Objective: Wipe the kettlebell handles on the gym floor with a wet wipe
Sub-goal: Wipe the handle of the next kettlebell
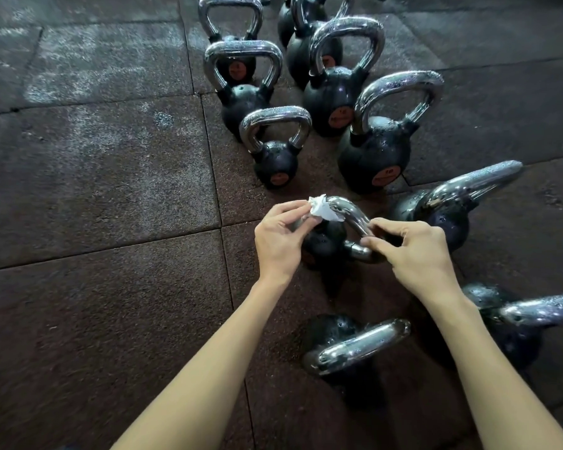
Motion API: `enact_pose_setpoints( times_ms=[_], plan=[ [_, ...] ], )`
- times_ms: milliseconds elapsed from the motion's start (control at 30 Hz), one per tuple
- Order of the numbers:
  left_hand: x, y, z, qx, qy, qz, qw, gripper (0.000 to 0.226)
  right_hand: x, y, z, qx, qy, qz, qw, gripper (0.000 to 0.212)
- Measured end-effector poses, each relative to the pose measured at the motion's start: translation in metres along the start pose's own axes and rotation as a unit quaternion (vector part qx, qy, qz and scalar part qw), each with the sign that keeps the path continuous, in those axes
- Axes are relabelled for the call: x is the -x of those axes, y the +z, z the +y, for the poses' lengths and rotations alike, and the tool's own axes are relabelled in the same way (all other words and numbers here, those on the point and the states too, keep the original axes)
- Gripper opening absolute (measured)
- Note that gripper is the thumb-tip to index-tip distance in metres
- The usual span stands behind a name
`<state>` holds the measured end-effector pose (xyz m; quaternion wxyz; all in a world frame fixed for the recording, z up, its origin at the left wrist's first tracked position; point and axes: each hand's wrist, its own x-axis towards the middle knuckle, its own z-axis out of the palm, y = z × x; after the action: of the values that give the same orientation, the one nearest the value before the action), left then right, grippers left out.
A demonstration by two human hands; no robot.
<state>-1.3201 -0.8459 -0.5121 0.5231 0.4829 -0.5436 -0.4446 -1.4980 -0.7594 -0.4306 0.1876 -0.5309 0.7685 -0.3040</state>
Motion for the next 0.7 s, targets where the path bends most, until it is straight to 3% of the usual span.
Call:
enact_pose_setpoints(
  times_ms=[133,333,467,700],
  plan=[
    [-0.007,-0.004,-0.001,-0.020,-0.046,0.005,0.999,0.024,0.000,0.007,-0.001,-0.001,0.012,0.013,1.000,0.024],
    [-0.009,-0.003,0.018,-0.034,-0.036,-0.002,0.999,0.028,-0.002,0.010,-0.005,-0.019,0.023,0.015,0.999,0.035],
    [-0.014,-0.002,0.016,-0.039,-0.077,0.006,0.996,0.028,-0.008,0.006,-0.010,-0.033,0.029,-0.024,0.999,0.028],
    [-0.005,-0.005,0.020,-0.023,-0.050,0.019,0.998,0.026,-0.015,0.020,-0.019,-0.102,0.050,-0.044,0.993,0.022]
  ],
)
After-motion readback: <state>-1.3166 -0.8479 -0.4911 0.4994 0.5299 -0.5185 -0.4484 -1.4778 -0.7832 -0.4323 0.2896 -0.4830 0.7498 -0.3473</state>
